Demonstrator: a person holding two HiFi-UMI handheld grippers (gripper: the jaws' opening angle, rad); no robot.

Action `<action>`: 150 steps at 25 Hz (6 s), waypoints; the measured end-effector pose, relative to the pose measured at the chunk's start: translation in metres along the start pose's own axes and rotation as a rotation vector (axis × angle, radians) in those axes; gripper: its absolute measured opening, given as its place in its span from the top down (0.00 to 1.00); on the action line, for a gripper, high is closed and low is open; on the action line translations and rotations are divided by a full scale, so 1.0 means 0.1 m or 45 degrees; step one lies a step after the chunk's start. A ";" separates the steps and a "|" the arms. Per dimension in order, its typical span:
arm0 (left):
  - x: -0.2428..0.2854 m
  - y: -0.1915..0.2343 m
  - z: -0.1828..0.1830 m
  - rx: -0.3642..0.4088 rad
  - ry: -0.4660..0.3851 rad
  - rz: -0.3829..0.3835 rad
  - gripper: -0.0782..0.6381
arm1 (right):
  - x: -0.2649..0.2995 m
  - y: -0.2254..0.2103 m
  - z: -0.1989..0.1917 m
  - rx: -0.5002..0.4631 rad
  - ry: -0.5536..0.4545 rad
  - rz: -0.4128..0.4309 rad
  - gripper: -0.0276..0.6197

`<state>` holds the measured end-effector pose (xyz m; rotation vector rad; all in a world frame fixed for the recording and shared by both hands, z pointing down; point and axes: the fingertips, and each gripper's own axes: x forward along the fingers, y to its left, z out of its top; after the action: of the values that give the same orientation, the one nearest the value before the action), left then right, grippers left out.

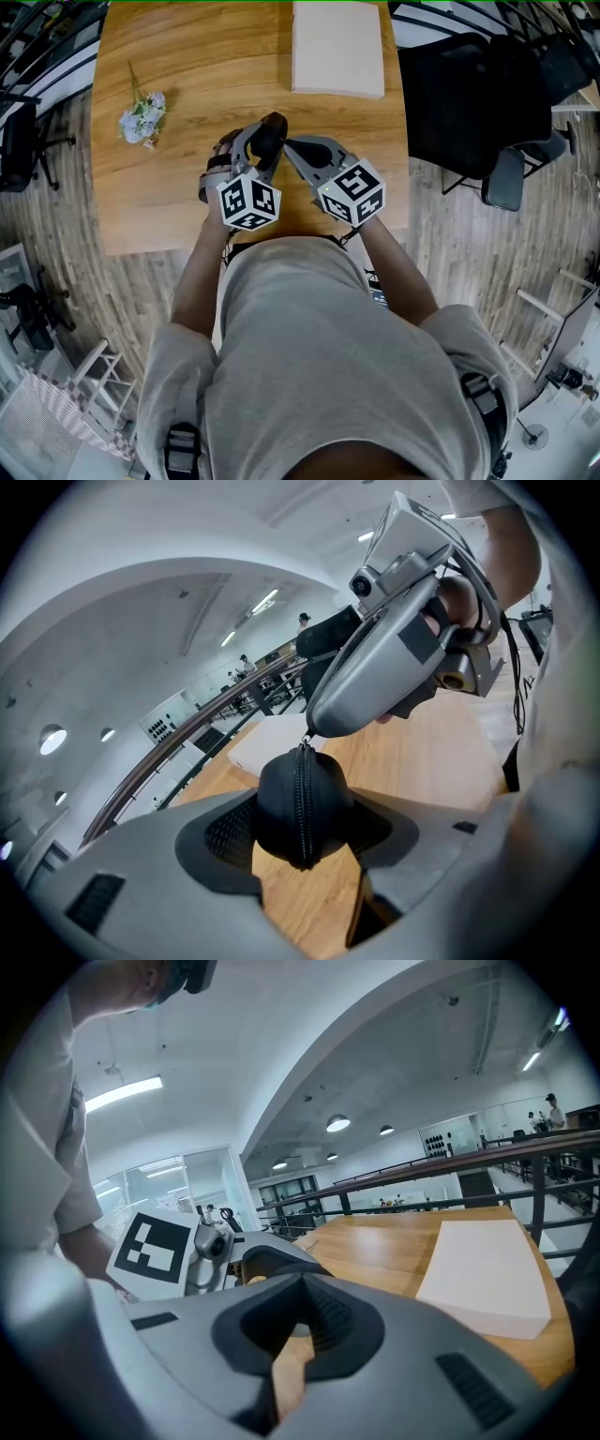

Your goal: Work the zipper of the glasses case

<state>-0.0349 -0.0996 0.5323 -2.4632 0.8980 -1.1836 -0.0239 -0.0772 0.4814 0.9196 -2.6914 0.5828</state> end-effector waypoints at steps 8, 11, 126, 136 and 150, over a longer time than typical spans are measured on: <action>0.00 0.01 0.02 0.014 0.006 -0.002 0.51 | -0.02 0.02 0.03 0.029 -0.029 0.011 0.92; -0.02 0.03 0.03 0.040 -0.016 0.006 0.51 | -0.01 0.01 0.05 0.022 -0.029 0.014 0.92; -0.12 -0.02 -1.63 -0.920 -0.118 -0.128 0.85 | 1.01 -0.70 -1.36 -1.349 1.103 -0.630 0.56; -0.31 -0.17 -1.43 -0.932 -0.094 -0.014 0.85 | 0.66 -0.41 -1.28 -1.025 0.794 -0.459 0.56; -0.86 -0.85 -0.50 -1.126 -0.147 0.237 0.86 | -0.56 0.22 -1.10 -0.172 0.194 -0.497 0.92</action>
<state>-0.0786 0.0218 0.5521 -2.9196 1.8697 -0.6280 0.0159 0.0170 0.5538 1.2616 -2.2971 0.3646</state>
